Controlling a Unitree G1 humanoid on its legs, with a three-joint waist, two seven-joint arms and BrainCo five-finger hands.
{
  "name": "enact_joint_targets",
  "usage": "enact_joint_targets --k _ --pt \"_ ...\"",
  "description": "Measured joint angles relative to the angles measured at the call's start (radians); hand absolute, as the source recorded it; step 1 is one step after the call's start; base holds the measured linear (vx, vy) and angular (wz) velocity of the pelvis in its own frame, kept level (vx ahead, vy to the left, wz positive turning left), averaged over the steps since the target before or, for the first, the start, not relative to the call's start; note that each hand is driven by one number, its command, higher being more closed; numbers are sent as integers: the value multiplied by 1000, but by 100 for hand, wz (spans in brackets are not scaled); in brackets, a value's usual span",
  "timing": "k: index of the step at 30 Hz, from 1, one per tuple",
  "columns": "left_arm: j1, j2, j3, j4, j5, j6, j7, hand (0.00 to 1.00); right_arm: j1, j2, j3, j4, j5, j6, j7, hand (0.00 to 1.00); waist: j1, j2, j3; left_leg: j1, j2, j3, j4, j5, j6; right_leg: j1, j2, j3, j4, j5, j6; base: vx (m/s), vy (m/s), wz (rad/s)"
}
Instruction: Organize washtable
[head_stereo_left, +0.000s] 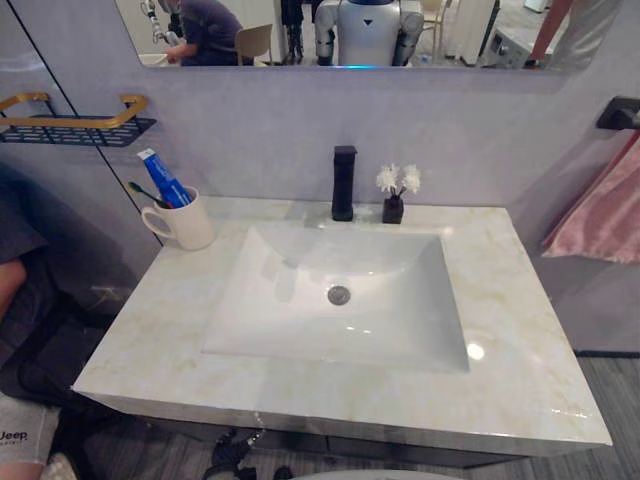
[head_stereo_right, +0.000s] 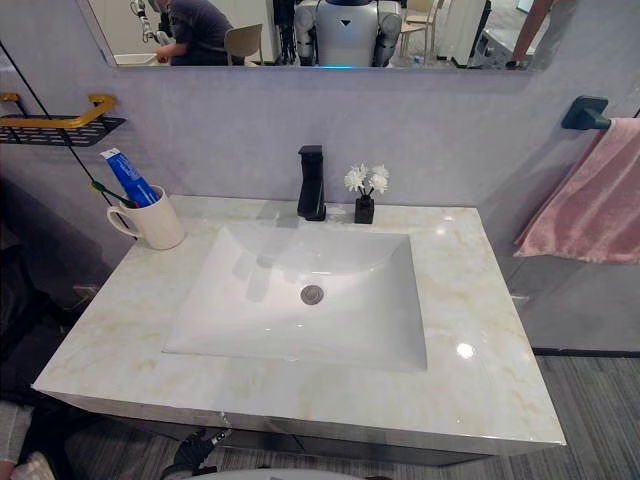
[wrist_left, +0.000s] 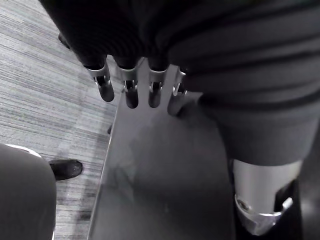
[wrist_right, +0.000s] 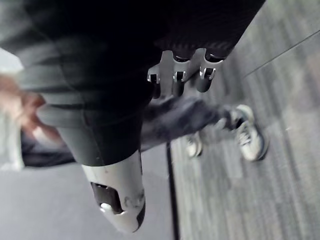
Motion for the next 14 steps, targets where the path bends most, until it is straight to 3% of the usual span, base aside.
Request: enact_joint_targets --k 3,4,6,14 --pt "-18 14 -42 46 -1 0 0 0 -9 23 243 235 47 76 70 0 -20 9 1 -1 1 0 0 3 -3 -3 3 3 -3 1 0 -62 11 -5" --pt "-31 22 -70 75 -10 0 0 0 -26 22 356 311 41 132 105 0 -23 13 1 3 1 0 0 4 -4 0 3 7 -5 5 1 -46 14 -1" --pt "-54 39 -137 104 -21 1 -3 0 -61 17 418 356 -18 181 166 0 -16 14 2 9 -2 -5 0 3 -4 19 1 6 -24 13 8 -44 19 10" --pt "-83 76 -212 135 -38 -1 -6 0 -79 -7 560 379 -302 200 256 0 -11 -18 6 7 -17 -54 0 5 -5 48 2 -13 -53 22 13 7 4 11"
